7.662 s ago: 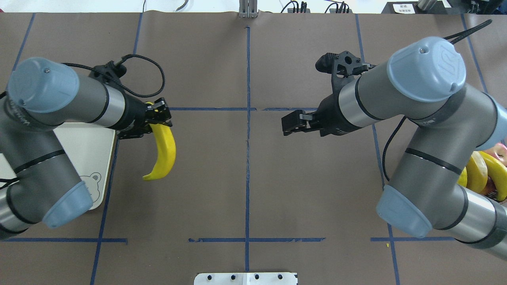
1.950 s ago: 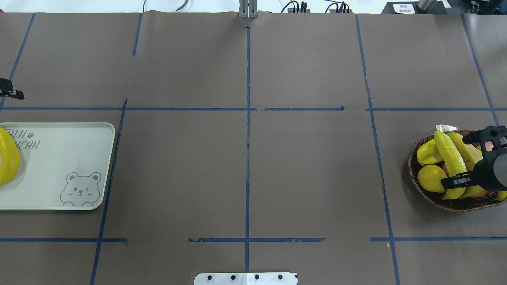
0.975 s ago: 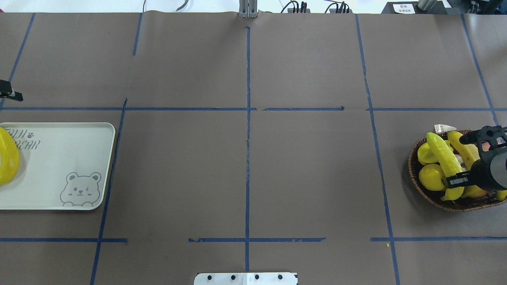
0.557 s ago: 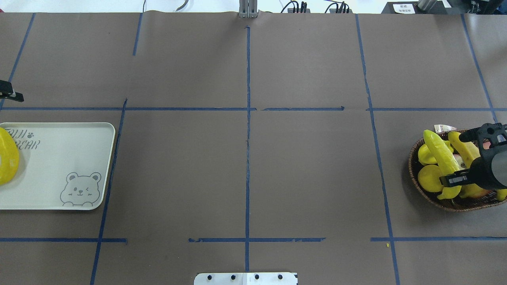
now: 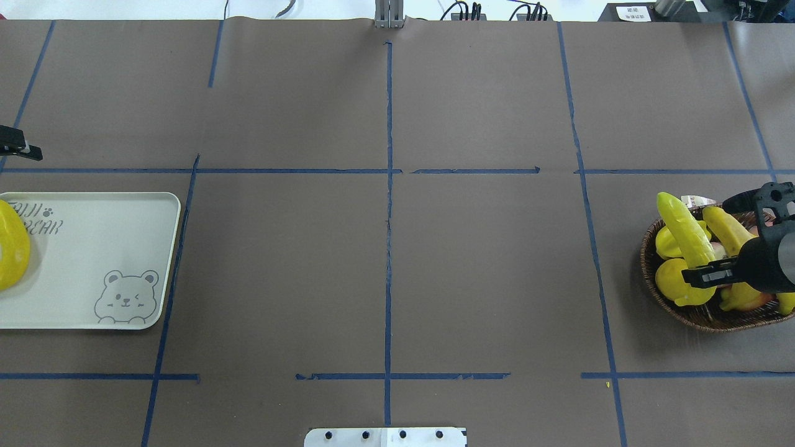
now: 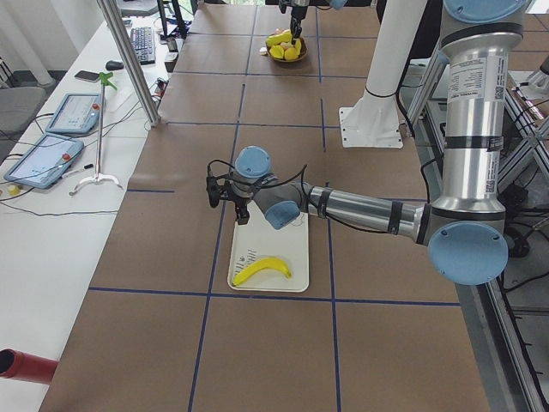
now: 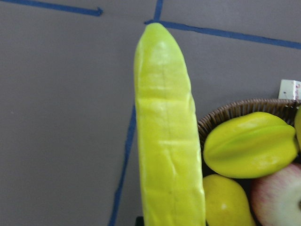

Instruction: Transfer all bananas from basket to plate

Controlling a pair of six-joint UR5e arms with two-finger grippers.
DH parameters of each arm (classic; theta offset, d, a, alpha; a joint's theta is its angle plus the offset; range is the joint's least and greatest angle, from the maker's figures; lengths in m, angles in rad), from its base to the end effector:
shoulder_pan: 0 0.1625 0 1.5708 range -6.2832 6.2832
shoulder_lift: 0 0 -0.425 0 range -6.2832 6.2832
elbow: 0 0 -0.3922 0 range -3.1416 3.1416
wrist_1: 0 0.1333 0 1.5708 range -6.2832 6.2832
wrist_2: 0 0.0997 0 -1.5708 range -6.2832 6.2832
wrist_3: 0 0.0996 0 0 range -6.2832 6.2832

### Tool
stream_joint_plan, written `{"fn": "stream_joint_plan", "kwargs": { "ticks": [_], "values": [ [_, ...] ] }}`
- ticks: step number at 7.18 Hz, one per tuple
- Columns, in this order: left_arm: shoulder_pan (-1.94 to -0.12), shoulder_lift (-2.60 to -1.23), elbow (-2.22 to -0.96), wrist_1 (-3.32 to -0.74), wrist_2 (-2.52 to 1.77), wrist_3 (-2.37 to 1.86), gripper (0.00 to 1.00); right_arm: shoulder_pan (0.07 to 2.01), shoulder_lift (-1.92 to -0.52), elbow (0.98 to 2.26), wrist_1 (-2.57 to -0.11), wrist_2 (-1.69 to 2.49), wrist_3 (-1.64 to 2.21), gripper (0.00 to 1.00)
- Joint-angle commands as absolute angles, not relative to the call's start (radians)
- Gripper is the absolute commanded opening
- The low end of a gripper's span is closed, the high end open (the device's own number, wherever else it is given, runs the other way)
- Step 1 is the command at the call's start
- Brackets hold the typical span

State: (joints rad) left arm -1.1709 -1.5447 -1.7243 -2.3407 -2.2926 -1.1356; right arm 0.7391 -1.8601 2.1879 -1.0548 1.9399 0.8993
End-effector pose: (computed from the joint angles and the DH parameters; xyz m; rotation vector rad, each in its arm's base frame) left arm 0.1319 -0.4855 0.5062 0.1500 1.0791 -0.3385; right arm -0.2195 -0.3318 0.4308 0.2763 -0.8592 -0.0927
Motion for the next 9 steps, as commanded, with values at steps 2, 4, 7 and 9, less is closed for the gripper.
{"fn": "stream_joint_plan", "kwargs": {
  "ticks": [2,4,7,9],
  "values": [
    [-1.096,-1.674,-1.735,-2.431,-2.293,-1.313,1.0,0.679,-1.692,2.186,-0.976,1.939,1.175,0.05],
    [-0.996,-1.779,-1.743,-2.459,-2.286,-1.502,1.0,0.582,-1.584,2.175,-0.911,1.869,1.337,0.06],
    [-0.935,-1.952,-1.736,-2.459,-2.284,-1.693,1.0,0.428,-1.336,2.101,-0.908,1.737,1.408,0.05],
    [-0.91,-2.031,-1.738,-2.451,-2.269,-1.709,1.0,0.37,-1.18,2.007,-0.925,1.675,1.414,0.04]
  ]
}}
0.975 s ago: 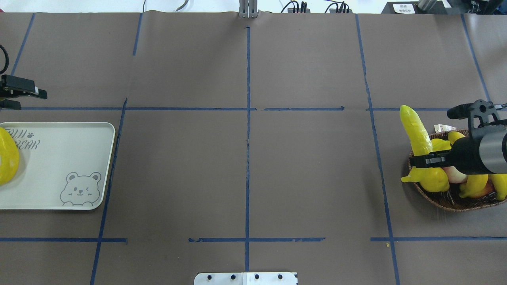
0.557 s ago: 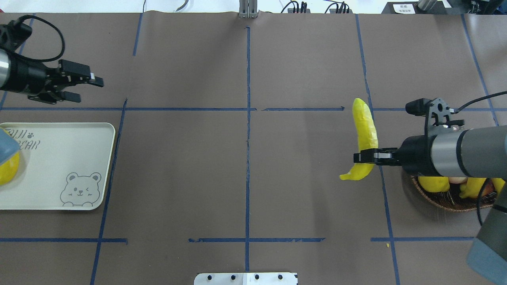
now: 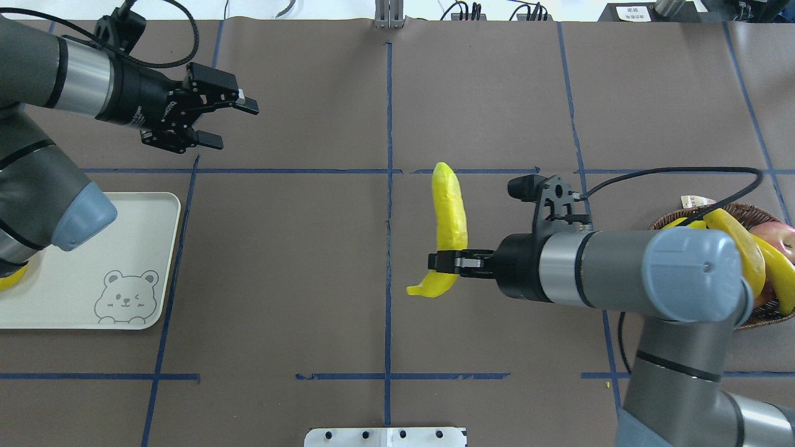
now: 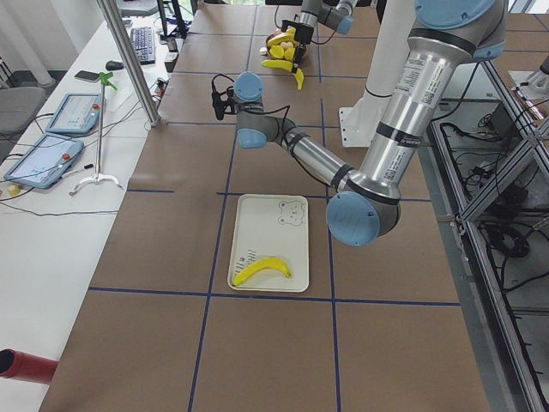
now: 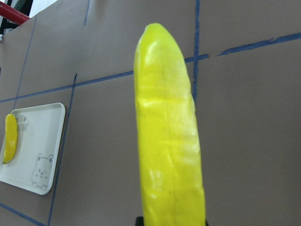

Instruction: Transfer all bananas from basket to plate

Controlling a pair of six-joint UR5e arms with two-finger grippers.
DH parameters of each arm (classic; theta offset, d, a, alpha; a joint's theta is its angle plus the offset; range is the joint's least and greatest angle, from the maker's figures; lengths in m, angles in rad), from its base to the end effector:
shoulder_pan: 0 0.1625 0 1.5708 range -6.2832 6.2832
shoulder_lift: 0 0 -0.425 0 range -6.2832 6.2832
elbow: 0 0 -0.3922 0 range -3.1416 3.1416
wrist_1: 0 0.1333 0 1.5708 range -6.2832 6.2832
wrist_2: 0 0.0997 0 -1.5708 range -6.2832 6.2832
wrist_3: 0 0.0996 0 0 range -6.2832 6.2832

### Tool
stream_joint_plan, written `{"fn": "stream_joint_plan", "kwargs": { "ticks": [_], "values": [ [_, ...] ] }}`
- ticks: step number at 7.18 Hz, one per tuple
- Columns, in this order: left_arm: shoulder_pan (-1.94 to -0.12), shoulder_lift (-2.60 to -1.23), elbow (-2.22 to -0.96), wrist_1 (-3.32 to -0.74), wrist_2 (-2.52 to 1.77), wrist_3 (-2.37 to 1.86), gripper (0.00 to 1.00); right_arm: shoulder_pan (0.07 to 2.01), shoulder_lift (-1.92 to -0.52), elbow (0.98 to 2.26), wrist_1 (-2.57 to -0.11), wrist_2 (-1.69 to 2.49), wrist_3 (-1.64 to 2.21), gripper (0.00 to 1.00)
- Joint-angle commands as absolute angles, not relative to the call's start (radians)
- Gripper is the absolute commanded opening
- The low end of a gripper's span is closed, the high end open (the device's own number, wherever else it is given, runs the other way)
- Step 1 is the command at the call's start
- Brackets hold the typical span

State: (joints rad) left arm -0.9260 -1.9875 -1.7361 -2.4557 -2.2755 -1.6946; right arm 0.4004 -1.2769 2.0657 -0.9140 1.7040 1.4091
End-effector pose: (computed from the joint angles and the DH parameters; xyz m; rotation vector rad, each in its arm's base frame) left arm 0.2969 -0.5092 0.2442 0.0205 1.5004 -0.3305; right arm -0.4228 -0.3093 0.2044 0.2955 -1.4170 0.0992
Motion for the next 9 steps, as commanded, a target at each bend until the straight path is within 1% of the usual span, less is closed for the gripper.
{"fn": "stream_joint_plan", "kwargs": {
  "ticks": [1,4,8,9],
  "values": [
    [-0.882,-2.07,-1.724,-2.447,-2.257,-1.709,1.0,0.362,-1.12,1.958,-0.927,1.675,1.414,0.04],
    [-0.778,-2.114,-1.729,-2.445,-2.157,-1.759,0.99,0.359,-0.997,1.863,-0.927,1.672,1.416,0.04],
    [-0.697,-2.109,-1.72,-2.445,-2.102,-1.761,0.99,0.359,-0.979,1.852,-0.923,1.655,1.417,0.04],
    [-0.696,-2.108,-1.721,-2.444,-2.099,-1.763,0.92,0.359,-0.979,1.85,-0.923,1.655,1.417,0.04]
  ]
}}
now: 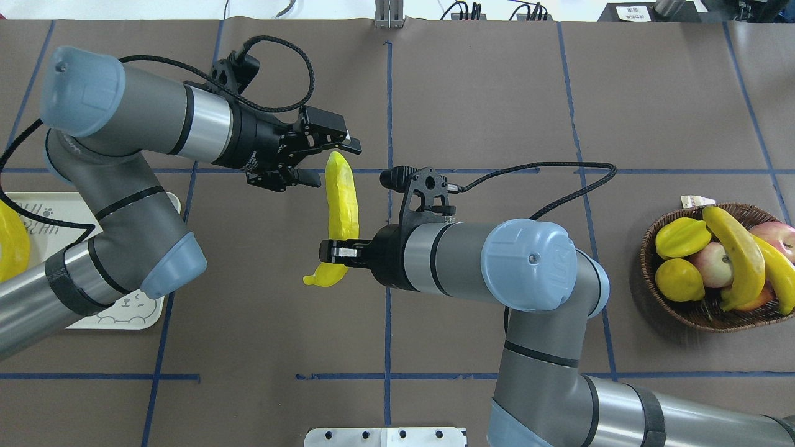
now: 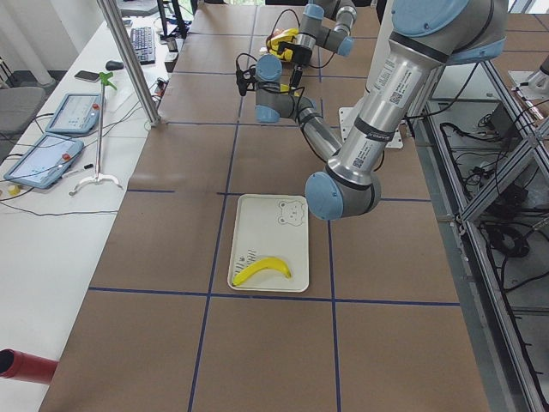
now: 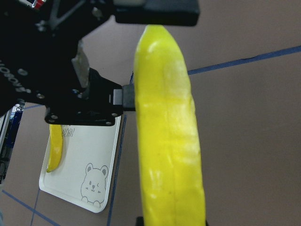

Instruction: Transfer all bananas from basket to plate

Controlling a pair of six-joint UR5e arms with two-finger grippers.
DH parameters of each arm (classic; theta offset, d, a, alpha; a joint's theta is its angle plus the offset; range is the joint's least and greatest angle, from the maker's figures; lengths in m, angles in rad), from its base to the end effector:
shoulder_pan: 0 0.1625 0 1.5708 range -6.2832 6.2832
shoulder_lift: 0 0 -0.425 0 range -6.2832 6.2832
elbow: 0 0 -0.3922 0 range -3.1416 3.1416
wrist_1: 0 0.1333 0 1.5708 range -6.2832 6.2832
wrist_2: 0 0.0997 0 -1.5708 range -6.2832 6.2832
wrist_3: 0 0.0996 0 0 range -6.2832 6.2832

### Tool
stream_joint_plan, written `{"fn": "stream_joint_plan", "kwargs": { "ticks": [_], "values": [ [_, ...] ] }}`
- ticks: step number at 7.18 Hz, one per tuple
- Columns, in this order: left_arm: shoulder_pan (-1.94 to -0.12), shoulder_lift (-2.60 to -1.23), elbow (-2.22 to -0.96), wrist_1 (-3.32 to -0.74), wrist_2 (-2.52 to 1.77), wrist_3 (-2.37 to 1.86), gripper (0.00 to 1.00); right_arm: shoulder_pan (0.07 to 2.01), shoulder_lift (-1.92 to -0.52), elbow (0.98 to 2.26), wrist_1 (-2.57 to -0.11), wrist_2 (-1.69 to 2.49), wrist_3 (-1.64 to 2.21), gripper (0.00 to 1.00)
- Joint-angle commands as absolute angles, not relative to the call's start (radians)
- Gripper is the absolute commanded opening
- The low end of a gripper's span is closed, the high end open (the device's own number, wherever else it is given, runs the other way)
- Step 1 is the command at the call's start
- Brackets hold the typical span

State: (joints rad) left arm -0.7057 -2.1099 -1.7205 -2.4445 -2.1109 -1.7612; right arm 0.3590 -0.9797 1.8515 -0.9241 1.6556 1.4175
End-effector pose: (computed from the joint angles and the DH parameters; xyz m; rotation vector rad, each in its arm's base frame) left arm 0.4089 -0.4563 0.1789 -0.0228 1.5705 -0.2834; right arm -0.5118 -0.3254 0.1208 0.3189 -1.4857 0.1002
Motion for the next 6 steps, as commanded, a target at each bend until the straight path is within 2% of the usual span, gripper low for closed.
{"fn": "stream_joint_plan", "kwargs": {
  "ticks": [1,2,6],
  "values": [
    [-0.695,-2.105,-1.727,-2.444,-2.1,-1.763,0.77,0.359,-0.979,1.851,-0.923,1.655,1.417,0.04],
    [-0.695,-2.102,-1.729,-2.444,-2.1,-1.764,0.69,0.359,-0.979,1.85,-0.923,1.655,1.417,0.04],
    [-0.687,-2.097,-1.74,-2.442,-2.111,-1.763,0.67,0.359,-0.979,1.85,-0.923,1.655,1.417,0.04]
  ]
}}
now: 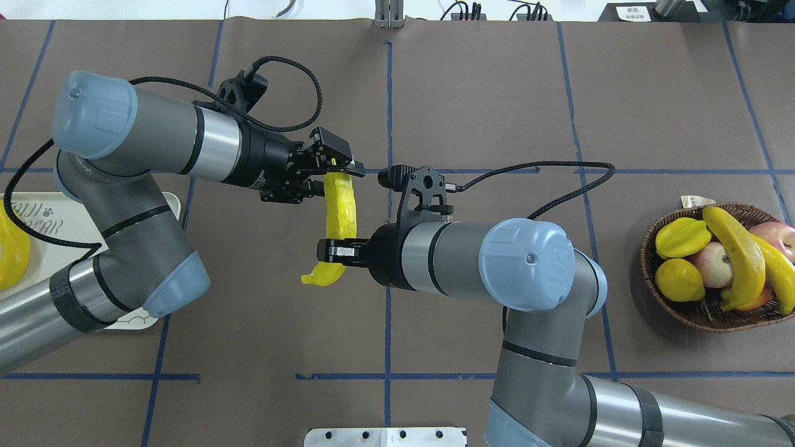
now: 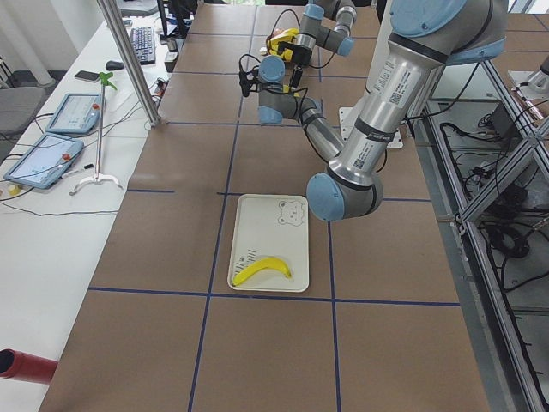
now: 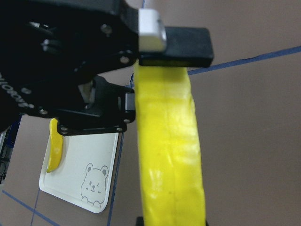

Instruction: Transfer all bananas from basket to plate

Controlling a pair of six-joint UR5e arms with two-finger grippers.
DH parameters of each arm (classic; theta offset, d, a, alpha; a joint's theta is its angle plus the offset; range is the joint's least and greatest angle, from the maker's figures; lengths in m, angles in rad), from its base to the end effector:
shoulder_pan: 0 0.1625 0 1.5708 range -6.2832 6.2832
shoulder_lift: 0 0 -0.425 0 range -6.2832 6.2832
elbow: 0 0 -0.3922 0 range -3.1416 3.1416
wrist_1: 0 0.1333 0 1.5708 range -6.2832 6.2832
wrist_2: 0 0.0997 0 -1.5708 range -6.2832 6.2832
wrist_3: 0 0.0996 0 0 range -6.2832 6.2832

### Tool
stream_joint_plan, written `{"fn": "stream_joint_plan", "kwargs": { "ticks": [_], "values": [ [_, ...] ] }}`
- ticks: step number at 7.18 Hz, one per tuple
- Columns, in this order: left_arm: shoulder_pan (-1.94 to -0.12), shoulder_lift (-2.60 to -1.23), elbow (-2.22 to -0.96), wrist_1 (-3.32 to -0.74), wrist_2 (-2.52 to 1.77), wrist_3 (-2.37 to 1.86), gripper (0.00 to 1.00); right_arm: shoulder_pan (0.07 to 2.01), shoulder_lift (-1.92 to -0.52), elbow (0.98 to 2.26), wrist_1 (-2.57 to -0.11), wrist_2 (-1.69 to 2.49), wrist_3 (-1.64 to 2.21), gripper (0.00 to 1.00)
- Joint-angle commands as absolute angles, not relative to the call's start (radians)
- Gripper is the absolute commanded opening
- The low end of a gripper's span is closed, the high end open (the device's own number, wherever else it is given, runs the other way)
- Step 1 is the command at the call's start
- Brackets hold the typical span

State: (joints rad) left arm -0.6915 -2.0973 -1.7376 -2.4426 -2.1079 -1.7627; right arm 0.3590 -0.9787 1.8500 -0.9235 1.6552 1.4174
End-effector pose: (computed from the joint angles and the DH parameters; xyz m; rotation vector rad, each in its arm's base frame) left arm 0.4107 -0.4469 0.1801 -0.0318 1.5721 -0.2745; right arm -0.5123 -0.3256 0.1207 0.3194 -1.4857 0.1004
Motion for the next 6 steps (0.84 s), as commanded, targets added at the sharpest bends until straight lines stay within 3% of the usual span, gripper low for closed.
{"fn": "stream_joint_plan", "kwargs": {
  "ticks": [1,2,3,4,5,6],
  "values": [
    [-0.681,-2.097,-1.74,-2.442,-2.111,-1.763,0.62,0.359,-0.979,1.85,-0.923,1.655,1.417,0.04],
    [-0.68,-2.094,-1.741,-2.442,-2.111,-1.764,0.58,0.359,-0.979,1.85,-0.923,1.655,1.417,0.04],
    [-0.68,-2.091,-1.749,-2.442,-2.112,-1.764,0.47,0.359,-0.979,1.85,-0.923,1.655,1.417,0.04],
    [-0.68,-2.089,-1.756,-2.442,-2.112,-1.764,0.3,0.36,-0.979,1.85,-0.923,1.655,1.417,0.04],
    [-0.68,-2.089,-1.769,-2.407,-2.112,-1.764,0.08,0.364,-0.98,1.85,-0.922,1.657,1.417,0.12],
    [-0.68,-2.071,-1.816,-2.332,-2.112,-1.761,0.0,0.364,-0.982,1.851,-0.923,1.657,1.417,0.7]
  ]
}}
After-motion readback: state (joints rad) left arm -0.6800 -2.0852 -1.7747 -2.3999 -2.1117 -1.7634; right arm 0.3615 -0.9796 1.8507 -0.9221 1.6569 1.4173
